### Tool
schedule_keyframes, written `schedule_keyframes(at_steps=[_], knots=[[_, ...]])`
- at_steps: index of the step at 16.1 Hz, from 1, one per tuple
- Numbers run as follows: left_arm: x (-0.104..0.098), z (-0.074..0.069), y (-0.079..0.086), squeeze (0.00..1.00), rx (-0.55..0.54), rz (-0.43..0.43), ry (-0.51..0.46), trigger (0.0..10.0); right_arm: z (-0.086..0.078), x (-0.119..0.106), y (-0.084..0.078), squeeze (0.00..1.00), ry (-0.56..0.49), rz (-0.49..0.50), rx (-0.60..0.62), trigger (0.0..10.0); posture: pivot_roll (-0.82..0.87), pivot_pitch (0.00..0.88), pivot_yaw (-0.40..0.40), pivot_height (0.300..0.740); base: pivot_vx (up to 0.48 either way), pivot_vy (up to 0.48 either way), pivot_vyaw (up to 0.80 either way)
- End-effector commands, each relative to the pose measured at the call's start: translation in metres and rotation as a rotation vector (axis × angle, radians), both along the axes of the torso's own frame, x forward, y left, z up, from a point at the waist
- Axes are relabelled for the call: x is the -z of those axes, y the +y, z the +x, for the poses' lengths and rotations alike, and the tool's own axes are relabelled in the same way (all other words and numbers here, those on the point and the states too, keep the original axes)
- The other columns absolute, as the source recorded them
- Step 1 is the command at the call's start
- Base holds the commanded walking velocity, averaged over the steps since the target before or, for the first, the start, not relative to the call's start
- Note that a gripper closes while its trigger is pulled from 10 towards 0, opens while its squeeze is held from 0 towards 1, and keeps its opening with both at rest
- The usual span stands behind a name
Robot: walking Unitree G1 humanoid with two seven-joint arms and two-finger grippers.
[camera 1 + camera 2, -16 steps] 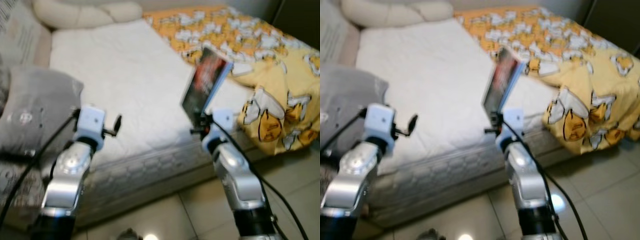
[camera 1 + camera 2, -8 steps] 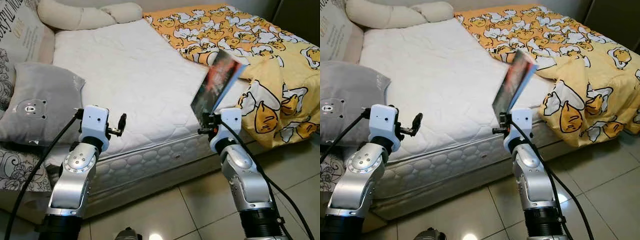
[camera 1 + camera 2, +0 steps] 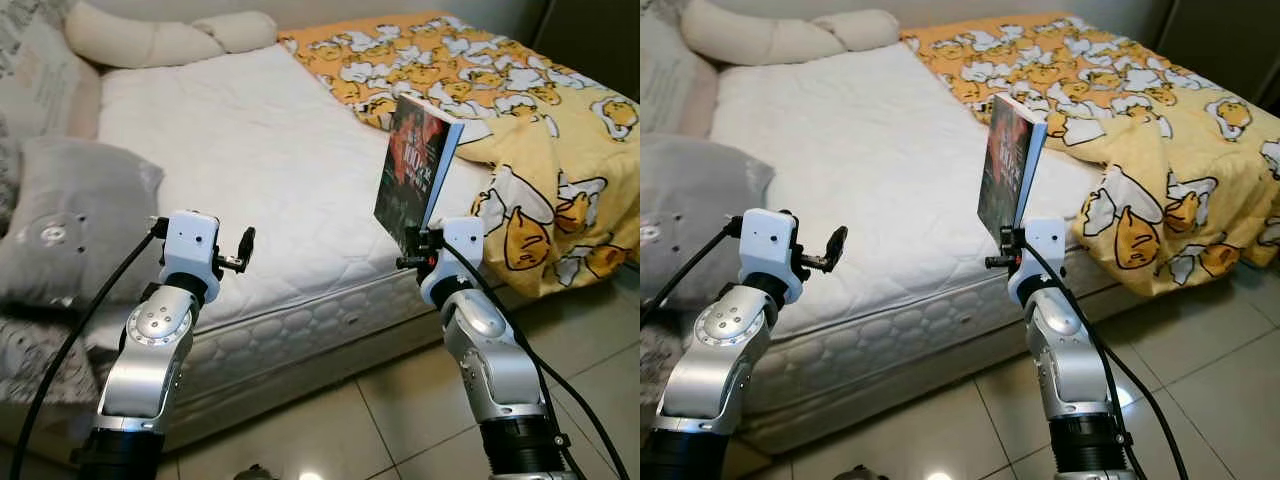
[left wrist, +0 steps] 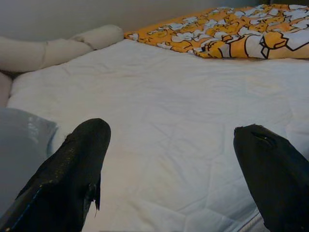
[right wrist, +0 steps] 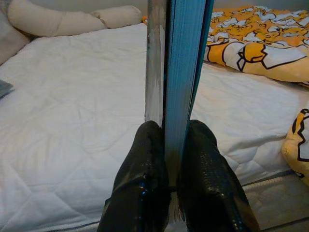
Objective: Clean up the room
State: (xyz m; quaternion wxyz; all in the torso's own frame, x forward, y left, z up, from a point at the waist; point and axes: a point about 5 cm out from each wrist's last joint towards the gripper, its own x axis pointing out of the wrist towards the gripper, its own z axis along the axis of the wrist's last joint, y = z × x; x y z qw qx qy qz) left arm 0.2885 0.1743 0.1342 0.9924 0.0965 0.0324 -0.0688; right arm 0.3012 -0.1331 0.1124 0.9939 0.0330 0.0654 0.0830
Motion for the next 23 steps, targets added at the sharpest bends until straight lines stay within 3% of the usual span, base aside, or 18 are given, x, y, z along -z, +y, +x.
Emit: schedule_keyframes(at_steps=[1,10,14,20,23], knots=[[-0.0031,0.0014,-0.0026,0.08,0.013,0.004,-0.007,10.0,0.0038,-0.0109,0.0025,0.0,-0.041,0.009,-0.013,10.0,0.06,0.0,0.037,0.74,0.311,0.0,0.0],[-0.0025,0.0022,-0.0008,0.08,0.013,0.003,-0.002,10.0,0.0052,-0.0107,0.0042,0.0,-0.042,-0.024,-0.034,10.0,0.06,0.0,0.038,0.74,0.334,0.0,0.0],[-0.0027,0.0025,-0.001,0.09,0.017,0.004,-0.003,10.0,0.0052,-0.0101,0.0054,0.0,-0.041,-0.032,-0.037,10.0,0.06,0.0,0.039,0.74,0.335,0.0,0.8],[-0.0028,0.0019,-0.0013,0.09,0.022,-0.001,-0.003,10.0,0.0052,-0.0097,0.0017,0.0,-0.043,-0.014,-0.014,10.0,0.06,0.0,0.04,0.74,0.334,0.0,0.0],[-0.0019,0.0003,-0.0016,0.09,0.025,-0.008,0.0,10.0,0.0032,-0.0088,0.0075,0.0,-0.048,-0.08,-0.058,10.0,0.06,0.0,0.037,0.74,0.336,0.0,0.0]])
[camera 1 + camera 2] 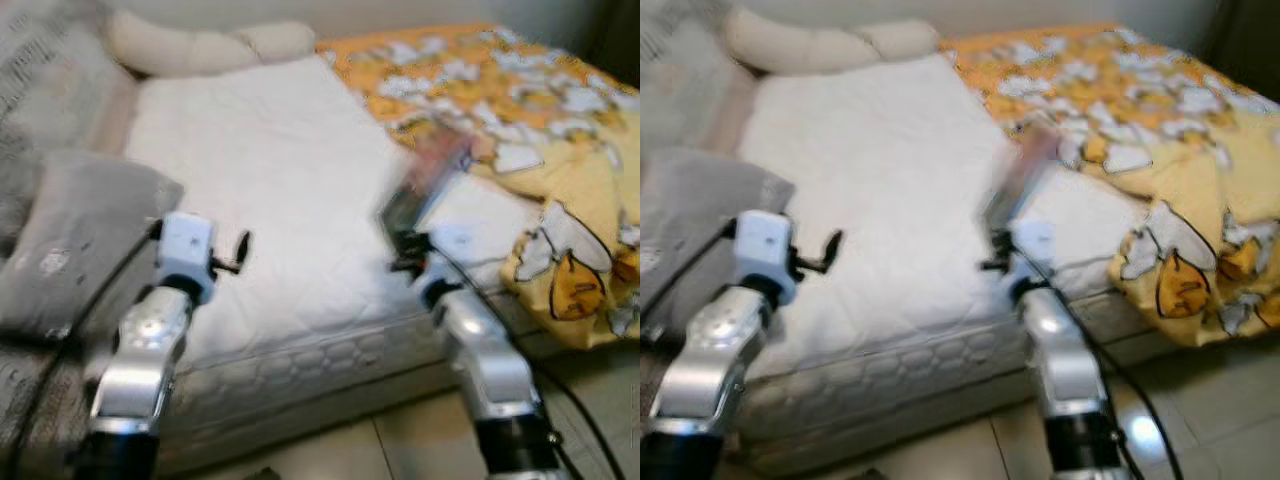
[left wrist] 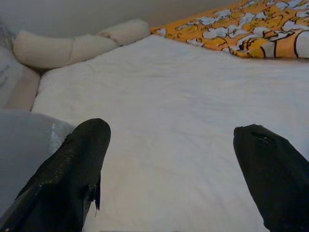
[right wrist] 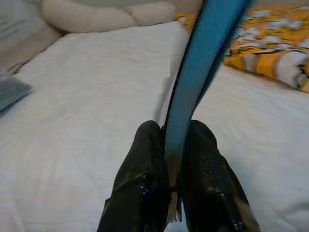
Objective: Clean up the room
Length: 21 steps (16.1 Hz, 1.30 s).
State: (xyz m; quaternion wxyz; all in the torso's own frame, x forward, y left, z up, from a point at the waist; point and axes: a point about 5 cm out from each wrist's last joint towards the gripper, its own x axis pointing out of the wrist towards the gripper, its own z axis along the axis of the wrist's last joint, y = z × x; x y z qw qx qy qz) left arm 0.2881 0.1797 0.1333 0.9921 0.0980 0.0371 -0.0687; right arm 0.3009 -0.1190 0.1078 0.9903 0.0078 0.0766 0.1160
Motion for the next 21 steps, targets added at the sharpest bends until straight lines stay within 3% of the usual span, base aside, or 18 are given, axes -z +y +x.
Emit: schedule_keyframes(at_steps=[1,6,16,21], knots=[[-0.0025,0.0007,-0.0072,0.09,0.027,-0.012,-0.009,10.0,0.0033,-0.0128,-0.0059,0.0,-0.063,-0.031,0.006,10.0,0.06,0.0,0.036,0.74,0.349,0.0,0.8],[-0.003,0.0009,-0.0063,0.1,0.029,-0.014,-0.013,10.0,0.0024,-0.0127,-0.0012,0.0,-0.061,-0.015,-0.031,10.0,0.06,0.0,0.034,0.74,0.359,0.0,0.8],[-0.0039,0.0036,-0.0087,0.09,0.051,-0.004,-0.022,10.0,0.0028,-0.0109,0.0012,0.0,-0.05,-0.002,-0.062,10.0,0.06,0.0,0.034,0.74,0.363,0.0,0.0],[-0.0035,0.002,-0.0113,0.05,0.067,0.0,-0.029,10.0,0.0013,-0.0119,0.0023,0.0,-0.047,0.03,-0.081,10.0,0.06,0.0,0.035,0.74,0.052,0.0,0.0]])
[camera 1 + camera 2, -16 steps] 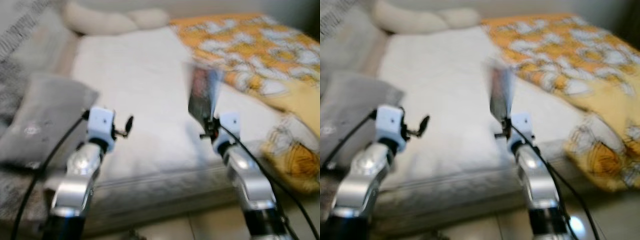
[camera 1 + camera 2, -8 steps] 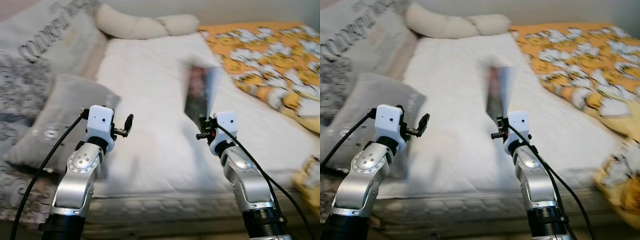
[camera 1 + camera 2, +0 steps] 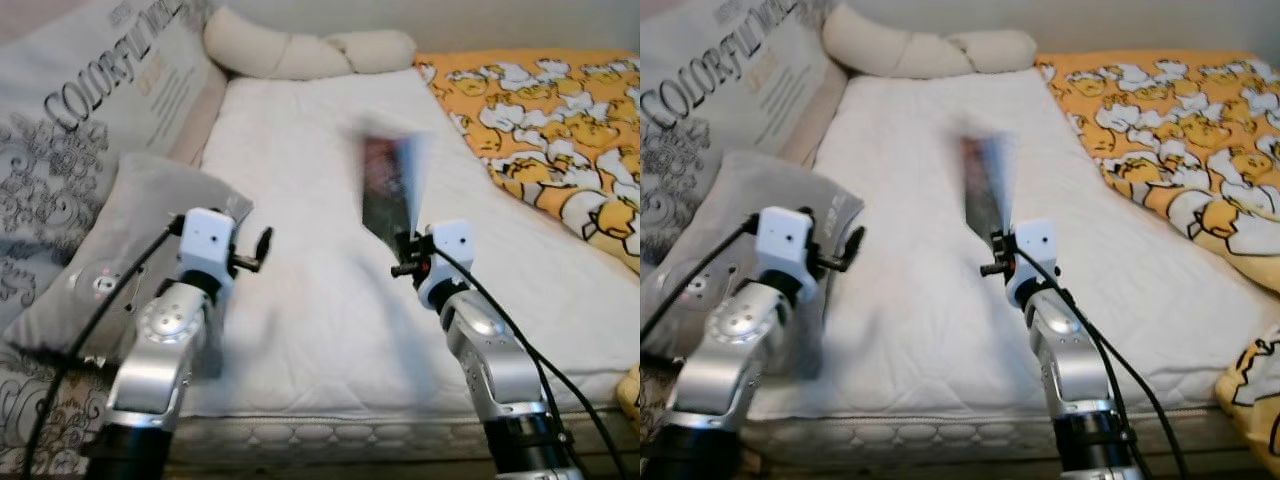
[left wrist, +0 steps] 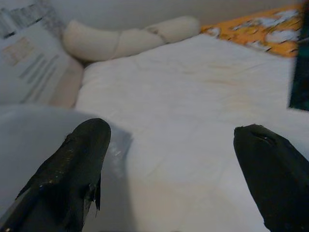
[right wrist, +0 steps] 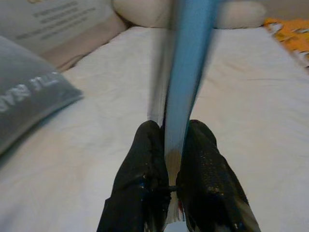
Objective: Clean up the room
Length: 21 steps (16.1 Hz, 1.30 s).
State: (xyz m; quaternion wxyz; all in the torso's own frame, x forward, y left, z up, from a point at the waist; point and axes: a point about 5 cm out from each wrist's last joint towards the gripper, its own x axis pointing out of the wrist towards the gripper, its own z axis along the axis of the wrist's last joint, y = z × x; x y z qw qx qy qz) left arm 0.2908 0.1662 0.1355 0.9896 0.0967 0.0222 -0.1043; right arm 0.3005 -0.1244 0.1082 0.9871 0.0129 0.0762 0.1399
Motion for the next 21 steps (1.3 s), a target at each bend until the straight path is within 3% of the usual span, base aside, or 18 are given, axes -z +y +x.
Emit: schedule_keyframes(at_steps=[1,7,10,12,14,18,21], knots=[[-0.001,-0.001,0.003,0.05,-0.006,0.008,-0.006,10.0,0.001,-0.011,0.008,0.0,-0.045,0.017,-0.038,10.0,0.07,0.0,0.036,0.74,0.0,0.0,0.0],[0.006,-0.01,0.006,0.06,0.038,0.017,0.044,10.0,-0.005,-0.011,0.013,0.0,-0.02,0.095,-0.066,10.0,0.06,0.0,0.055,0.74,0.0,0.0,0.0],[0.01,-0.014,0.009,0.07,0.082,-0.01,0.087,10.0,0.002,-0.004,0.028,0.0,0.061,0.207,-0.125,10.0,0.06,0.0,0.067,0.74,0.0,0.0,0.0],[0.013,-0.019,0.004,0.07,0.242,-0.007,0.167,10.0,0.016,0.007,0.037,0.0,0.173,0.297,-0.174,10.0,0.08,0.0,0.063,0.74,0.0,0.0,0.0],[0.011,-0.021,0.004,0.07,0.354,0.006,0.212,10.0,0.033,0.017,0.032,0.0,0.296,0.364,-0.168,10.0,0.09,0.0,0.053,0.74,0.0,0.0,0.0],[0.003,-0.015,0.005,0.06,0.404,0.018,0.213,10.0,0.045,0.019,0.029,0.0,0.463,0.422,-0.297,10.0,0.1,0.0,0.046,0.74,0.0,0.0,0.0],[0.001,-0.014,0.006,0.06,0.439,0.024,0.231,10.0,0.052,0.011,0.022,0.0,0.538,0.549,-0.364,10.0,0.1,0.0,0.041,0.74,0.0,0.0,0.0]])
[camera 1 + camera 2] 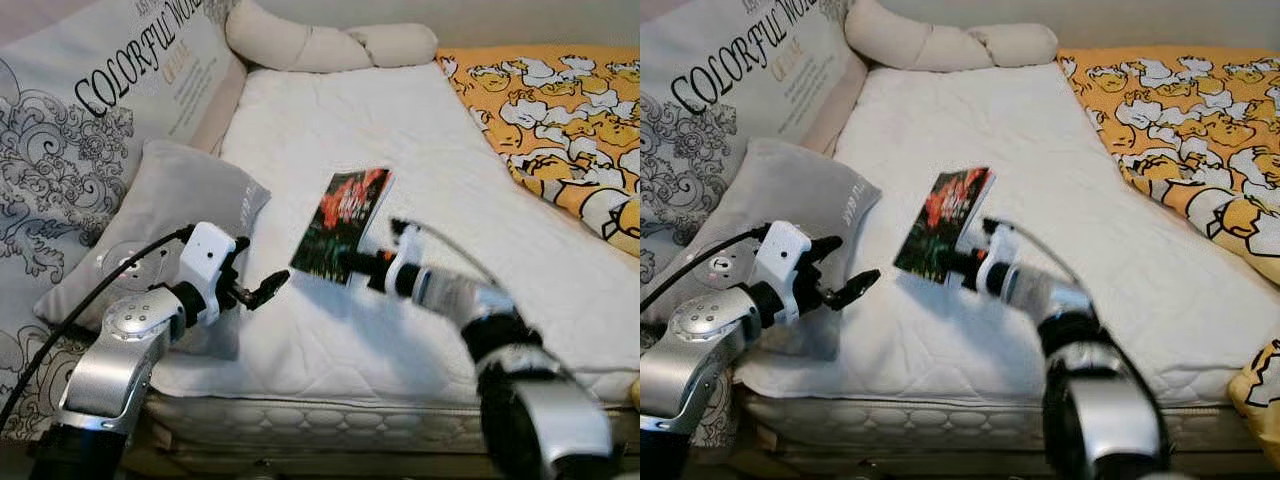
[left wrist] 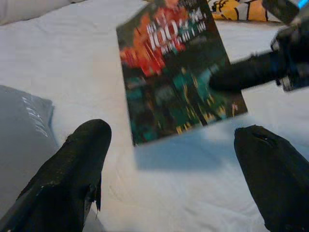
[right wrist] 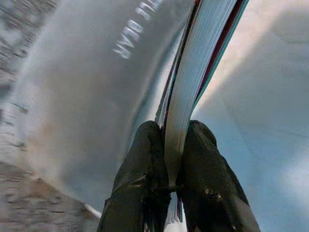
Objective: Clean up the room
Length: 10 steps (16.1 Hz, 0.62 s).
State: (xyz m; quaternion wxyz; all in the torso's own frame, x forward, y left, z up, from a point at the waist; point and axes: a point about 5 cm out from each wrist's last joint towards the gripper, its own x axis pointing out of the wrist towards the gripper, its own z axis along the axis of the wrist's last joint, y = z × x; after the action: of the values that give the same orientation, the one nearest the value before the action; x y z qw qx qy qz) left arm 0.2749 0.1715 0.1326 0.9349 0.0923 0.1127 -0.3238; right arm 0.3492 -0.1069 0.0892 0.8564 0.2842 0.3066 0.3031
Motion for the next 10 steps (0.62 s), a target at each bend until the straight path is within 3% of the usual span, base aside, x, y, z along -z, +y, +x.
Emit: schedule_keyframes(at_steps=[1,5,10], knots=[[-0.002,0.002,0.001,0.06,0.01,0.013,0.002,10.0,0.003,-0.008,0.003,0.0,-0.005,0.05,-0.026,10.0,0.1,0.0,0.04,0.74,0.0,0.0,0.0],[-0.004,0.004,-0.003,0.06,0.034,0.025,0.011,10.0,-0.013,0.014,-0.001,0.0,0.125,-0.028,-0.204,10.0,0.12,0.0,0.035,0.74,0.0,0.0,0.0],[-0.002,-0.005,-0.004,0.06,0.053,0.032,0.037,10.0,-0.012,0.025,0.005,0.0,0.069,-0.197,-0.205,10.0,0.15,0.0,0.027,0.74,0.0,0.0,0.0]])
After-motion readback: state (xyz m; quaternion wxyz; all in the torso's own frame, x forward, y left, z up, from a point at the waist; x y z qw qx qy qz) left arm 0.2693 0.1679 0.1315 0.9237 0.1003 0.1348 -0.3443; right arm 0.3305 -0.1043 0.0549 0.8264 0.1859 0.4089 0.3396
